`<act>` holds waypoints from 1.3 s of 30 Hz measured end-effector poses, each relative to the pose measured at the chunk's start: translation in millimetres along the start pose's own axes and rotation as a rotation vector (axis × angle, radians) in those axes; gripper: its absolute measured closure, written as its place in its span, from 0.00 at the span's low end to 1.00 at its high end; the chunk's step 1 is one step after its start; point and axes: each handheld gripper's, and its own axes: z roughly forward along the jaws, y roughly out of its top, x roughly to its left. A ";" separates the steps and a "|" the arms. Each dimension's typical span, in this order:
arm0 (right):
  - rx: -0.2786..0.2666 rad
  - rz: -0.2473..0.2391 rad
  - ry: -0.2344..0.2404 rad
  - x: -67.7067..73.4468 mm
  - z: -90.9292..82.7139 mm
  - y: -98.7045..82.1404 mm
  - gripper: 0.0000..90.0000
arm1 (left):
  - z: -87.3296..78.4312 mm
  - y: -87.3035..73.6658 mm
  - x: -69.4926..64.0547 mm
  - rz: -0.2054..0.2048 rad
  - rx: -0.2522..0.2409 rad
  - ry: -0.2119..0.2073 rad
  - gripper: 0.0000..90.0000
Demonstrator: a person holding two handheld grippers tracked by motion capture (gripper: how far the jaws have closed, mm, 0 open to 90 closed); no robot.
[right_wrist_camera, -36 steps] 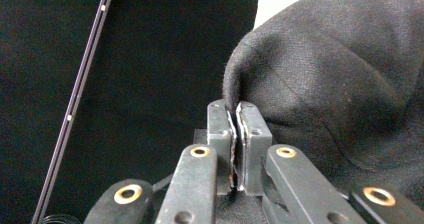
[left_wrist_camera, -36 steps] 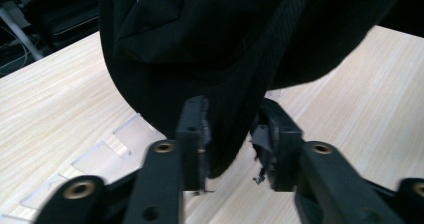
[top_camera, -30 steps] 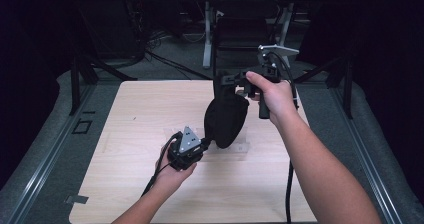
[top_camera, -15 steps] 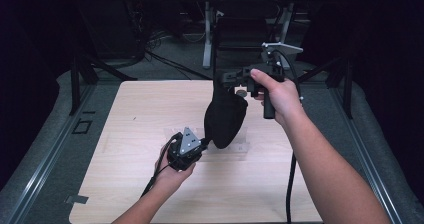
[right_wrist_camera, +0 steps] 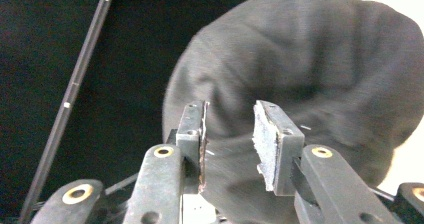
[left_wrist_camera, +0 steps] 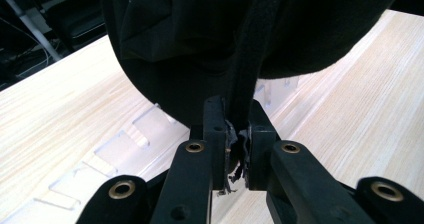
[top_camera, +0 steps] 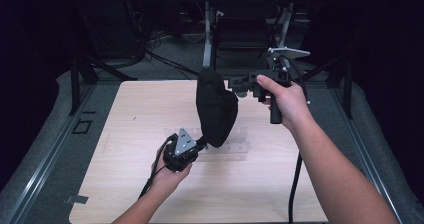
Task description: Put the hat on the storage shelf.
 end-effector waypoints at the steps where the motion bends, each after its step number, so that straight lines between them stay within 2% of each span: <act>1: 0.001 -0.019 -0.021 -0.3 -1.6 -1.1 0.73 | -0.2 -1.8 0.0 -0.001 0.004 0.000 0.94; 10: 0.000 -0.019 -0.032 -3.1 -6.7 -5.6 0.71 | -1.1 -12.4 3.0 -0.031 0.000 -0.005 0.94; 12: 0.006 -0.020 -0.037 -4.9 -7.0 -7.1 0.71 | -1.0 -17.3 5.3 -0.049 0.001 -0.010 0.94; 15: 0.005 -0.020 -0.040 -6.5 -7.0 -9.0 0.70 | -0.1 -22.3 7.1 -0.064 0.013 -0.015 0.93; 16: 0.014 -0.025 -0.047 -8.2 -7.5 -10.9 0.70 | 0.9 -25.9 8.2 -0.065 0.033 -0.019 0.93; 19: 0.015 -0.028 -0.060 -10.6 -8.1 -13.4 0.70 | 5.1 -34.3 11.1 -0.103 0.039 -0.030 0.93; 20: 0.015 -0.028 -0.060 -10.6 -8.1 -13.4 0.70 | 5.1 -34.3 11.1 -0.103 0.039 -0.030 0.93; 21: 0.014 -0.036 -0.076 -11.6 -9.5 -15.2 0.70 | 6.8 -39.7 13.3 -0.128 0.036 -0.034 0.93; 29: 0.004 -0.053 -0.113 -16.4 -11.3 -23.5 0.67 | 5.0 -46.5 16.1 -0.147 0.040 -0.043 0.91; 32: 0.008 -0.074 -0.142 -17.6 -10.3 -27.8 0.66 | 4.2 -48.3 15.7 -0.151 0.043 -0.043 0.91; 33: 0.026 -0.112 -0.188 -17.5 -8.9 -31.5 0.66 | 3.2 -48.7 14.8 -0.146 0.056 -0.043 0.90; 34: 0.018 -0.120 -0.193 -17.7 -8.2 -32.8 0.66 | 2.8 -48.9 14.5 -0.142 0.060 -0.041 0.90; 35: 0.017 -0.119 -0.195 -17.8 -7.8 -34.4 0.65 | 2.1 -49.1 14.6 -0.135 0.066 -0.028 0.88; 37: 0.021 -0.121 -0.192 -18.6 -7.5 -35.8 0.65 | 2.0 -49.4 14.8 -0.140 0.066 -0.029 0.85; 39: 0.025 -0.134 -0.209 -20.1 -6.2 -39.9 0.65 | 0.8 -50.1 16.9 -0.149 0.061 -0.022 0.77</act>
